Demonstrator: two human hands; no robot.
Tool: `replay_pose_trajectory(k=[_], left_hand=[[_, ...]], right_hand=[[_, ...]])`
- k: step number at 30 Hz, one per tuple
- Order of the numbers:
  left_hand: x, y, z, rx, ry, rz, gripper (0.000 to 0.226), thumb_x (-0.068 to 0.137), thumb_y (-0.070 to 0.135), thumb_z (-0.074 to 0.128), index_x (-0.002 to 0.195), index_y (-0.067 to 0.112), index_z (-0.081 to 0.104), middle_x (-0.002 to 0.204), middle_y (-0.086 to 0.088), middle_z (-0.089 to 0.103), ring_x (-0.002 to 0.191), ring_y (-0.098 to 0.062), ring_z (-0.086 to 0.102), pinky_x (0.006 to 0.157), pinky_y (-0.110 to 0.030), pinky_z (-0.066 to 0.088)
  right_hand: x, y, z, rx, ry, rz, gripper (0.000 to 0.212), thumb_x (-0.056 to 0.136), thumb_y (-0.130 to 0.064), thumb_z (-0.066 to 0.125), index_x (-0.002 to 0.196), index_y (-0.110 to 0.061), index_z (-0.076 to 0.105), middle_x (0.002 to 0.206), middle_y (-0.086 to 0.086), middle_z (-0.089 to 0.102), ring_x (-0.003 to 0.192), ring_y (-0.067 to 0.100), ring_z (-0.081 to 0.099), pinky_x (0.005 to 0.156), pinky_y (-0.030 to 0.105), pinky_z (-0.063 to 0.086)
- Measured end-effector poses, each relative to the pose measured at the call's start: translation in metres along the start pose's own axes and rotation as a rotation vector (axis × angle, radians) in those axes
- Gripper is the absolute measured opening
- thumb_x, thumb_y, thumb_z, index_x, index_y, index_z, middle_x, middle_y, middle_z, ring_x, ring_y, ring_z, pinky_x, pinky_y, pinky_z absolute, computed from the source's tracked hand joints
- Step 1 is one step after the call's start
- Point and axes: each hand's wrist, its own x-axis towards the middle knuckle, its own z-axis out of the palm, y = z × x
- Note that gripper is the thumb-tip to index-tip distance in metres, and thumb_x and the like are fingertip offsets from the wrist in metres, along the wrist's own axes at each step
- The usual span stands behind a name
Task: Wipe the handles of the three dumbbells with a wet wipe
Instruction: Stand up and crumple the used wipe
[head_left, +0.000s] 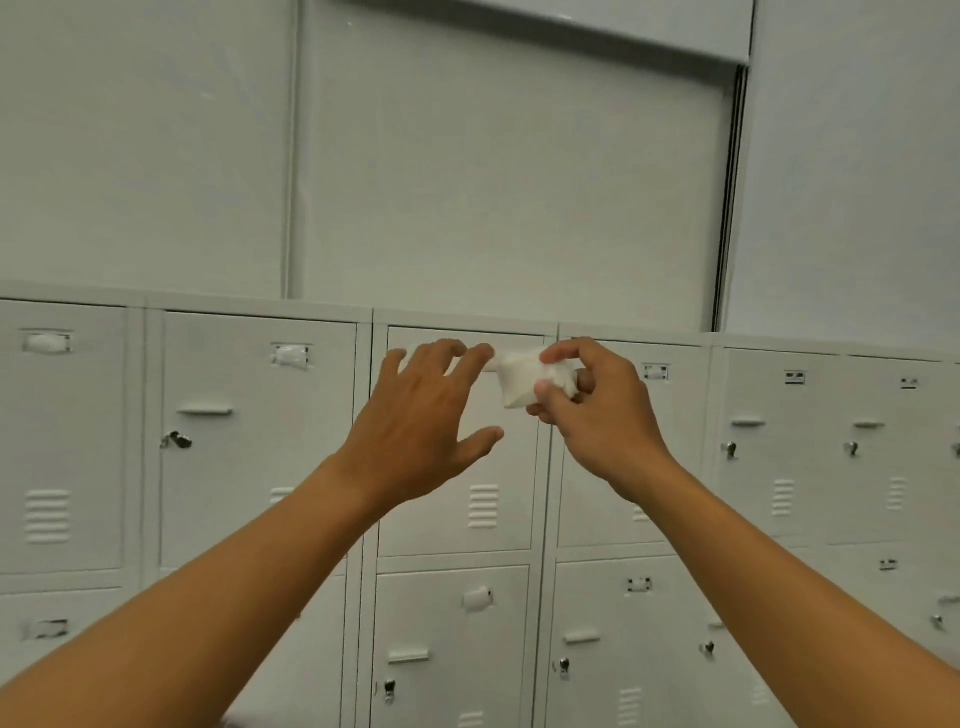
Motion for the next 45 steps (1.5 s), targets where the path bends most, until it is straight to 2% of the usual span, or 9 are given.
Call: replay_pose_trajectory(k=[4,9,12,18,25,29,35,42,45], left_hand=[[0.005,0.004,-0.017,-0.135,0.09,0.0,0.067,0.079,0.042,0.068,0.134,0.015,0.041,0.131,-0.007,0.053,0.111,-0.024,0.054,0.092,-0.035,0.04],[0.005,0.007,-0.022,-0.352,0.193,-0.034,0.044,0.081,0.034,0.068,0.118,0.014,0.056,0.108,-0.001,0.066,0.087,-0.014,0.06,0.063,-0.009,0.042],[0.002,0.008,-0.022,-0.482,0.279,-0.06,0.029,0.079,0.027,0.071,0.104,0.014,0.064,0.089,0.008,0.065,0.073,-0.004,0.059,0.064,-0.009,0.046],[0.002,0.007,-0.034,-0.619,0.352,-0.187,0.018,0.075,0.019,0.077,0.085,0.018,0.062,0.078,0.013,0.062,0.075,-0.009,0.06,0.064,-0.02,0.052],[-0.035,-0.032,-0.031,-0.723,0.159,-0.361,0.023,0.076,0.028,0.073,0.065,0.011,0.061,0.092,0.008,0.066,0.093,-0.012,0.063,0.078,-0.037,0.056],[-0.076,-0.073,-0.03,-0.659,0.054,-0.423,0.022,0.08,0.024,0.071,0.065,0.011,0.061,0.072,-0.002,0.068,0.069,-0.016,0.066,0.067,-0.035,0.057],[-0.183,-0.152,-0.006,-0.524,-0.204,-0.585,0.02,0.083,0.018,0.069,0.09,0.017,0.051,0.063,-0.002,0.063,0.053,-0.012,0.059,0.051,-0.019,0.046],[-0.324,-0.219,0.074,-0.329,-0.418,-0.746,0.012,0.09,0.022,0.06,0.096,0.021,0.049,0.058,0.008,0.057,0.053,-0.003,0.055,0.052,-0.009,0.038],[-0.377,-0.244,0.106,-0.286,-0.496,-0.854,0.013,0.089,0.028,0.061,0.097,0.022,0.053,0.069,0.004,0.063,0.061,-0.007,0.059,0.058,-0.018,0.045]], right_hand=[[-0.005,-0.024,0.003,0.257,-0.061,0.024,0.015,0.089,-0.007,0.059,0.101,-0.017,0.059,0.094,0.007,0.069,0.073,0.015,0.072,0.07,0.028,0.059],[-0.006,-0.034,0.008,0.4,-0.055,0.034,0.012,0.088,-0.007,0.061,0.097,-0.012,0.067,0.101,0.009,0.066,0.079,0.02,0.071,0.069,0.024,0.058],[-0.007,-0.033,0.013,0.368,-0.011,0.008,0.013,0.085,-0.009,0.066,0.096,-0.014,0.071,0.096,0.004,0.063,0.076,0.014,0.07,0.069,0.024,0.058],[-0.006,-0.028,0.025,0.18,0.09,0.003,0.005,0.085,-0.025,0.067,0.086,-0.02,0.067,0.079,-0.002,0.07,0.067,0.011,0.069,0.066,0.029,0.058],[-0.015,-0.026,0.077,0.07,0.125,-0.103,0.006,0.092,-0.024,0.056,0.087,-0.024,0.06,0.074,-0.013,0.063,0.069,0.005,0.062,0.058,0.015,0.05],[-0.027,-0.009,0.138,0.09,-0.086,0.046,0.011,0.096,-0.025,0.047,0.094,-0.018,0.055,0.083,0.0,0.066,0.072,0.012,0.065,0.053,0.019,0.047],[-0.076,0.034,0.261,0.052,-0.335,0.148,0.01,0.093,-0.022,0.052,0.091,-0.016,0.06,0.087,-0.001,0.063,0.079,0.014,0.06,0.067,0.025,0.052],[-0.153,0.129,0.395,0.126,-0.546,0.383,0.007,0.092,-0.016,0.054,0.09,-0.013,0.06,0.074,0.002,0.068,0.053,0.005,0.064,0.05,0.013,0.049],[-0.183,0.181,0.444,0.115,-0.71,0.507,0.006,0.089,-0.015,0.058,0.094,-0.013,0.061,0.078,0.004,0.07,0.061,0.011,0.069,0.065,0.026,0.057]])
